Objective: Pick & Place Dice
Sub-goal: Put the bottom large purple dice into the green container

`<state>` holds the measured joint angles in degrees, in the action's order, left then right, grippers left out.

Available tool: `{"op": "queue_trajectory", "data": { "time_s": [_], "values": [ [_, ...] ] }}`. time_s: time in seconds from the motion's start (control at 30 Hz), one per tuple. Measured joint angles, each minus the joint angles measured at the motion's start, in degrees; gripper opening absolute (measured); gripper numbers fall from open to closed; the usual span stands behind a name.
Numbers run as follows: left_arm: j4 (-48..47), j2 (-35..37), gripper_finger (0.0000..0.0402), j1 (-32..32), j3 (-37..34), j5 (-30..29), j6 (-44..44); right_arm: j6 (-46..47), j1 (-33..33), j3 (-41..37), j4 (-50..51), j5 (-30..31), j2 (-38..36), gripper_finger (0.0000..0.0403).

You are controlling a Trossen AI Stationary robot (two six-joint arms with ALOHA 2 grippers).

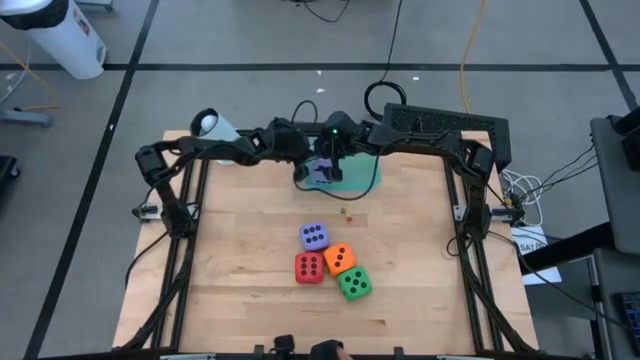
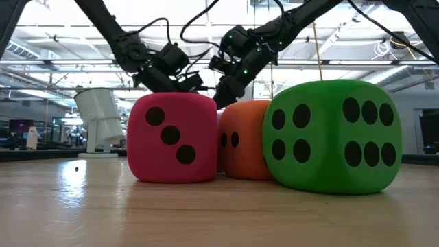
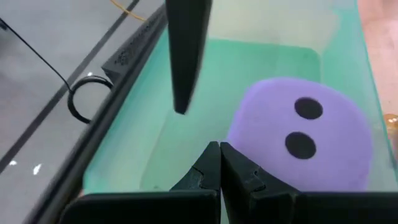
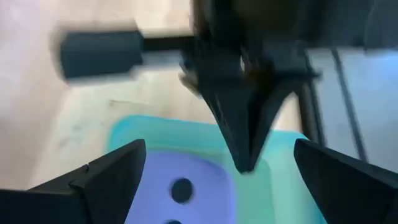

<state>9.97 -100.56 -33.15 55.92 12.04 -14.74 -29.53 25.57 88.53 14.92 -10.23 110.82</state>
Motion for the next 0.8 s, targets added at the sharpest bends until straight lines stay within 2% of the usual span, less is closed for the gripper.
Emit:
{"op": "queue_trajectory", "data": {
  "time_s": [0.07,0.17,0.33,0.47,0.6,0.7,0.77,0.8],
  "values": [
    [-0.87,2.16,0.0,0.0,0.0,0.0,-0.3,0.23,-0.16,-0.07,1.81,3.58,-0.9,0.0399],
    [-3.29,6.49,0.0,0.02,-0.08,0.14,-1.14,0.22,-0.16,-0.01,4.01,5.66,-3.4,0.039],
    [-3.33,15.8,0.0,-0.12,-5.67,2.3,0.82,4.95,-0.16,-0.02,10.03,5.78,-9.41,0.0335],
    [-2.09,21.49,0.0,0.04,-13.27,4.79,3.91,8.94,0.14,0.02,14.66,5.98,-13.15,0.0261],
    [3.85,22.63,0.0,0.69,-21.04,4.38,8.17,12.87,0.31,0.0,18.23,5.95,-13.9,0.017],
    [10.47,22.45,0.0,1.44,-25.25,1.63,10.72,12.97,0.3,0.0,20.46,5.95,-13.36,0.0088],
    [11.2,22.4,0.0,1.7,-26.89,-1.44,11.37,13.06,0.3,0.0,20.75,5.83,-11.76,0.0031],
    [11.17,22.37,0.0,1.77,-27.38,-2.71,11.45,13.08,0.3,0.0,21.52,5.71,-11.02,0.0016]
  ]
}}
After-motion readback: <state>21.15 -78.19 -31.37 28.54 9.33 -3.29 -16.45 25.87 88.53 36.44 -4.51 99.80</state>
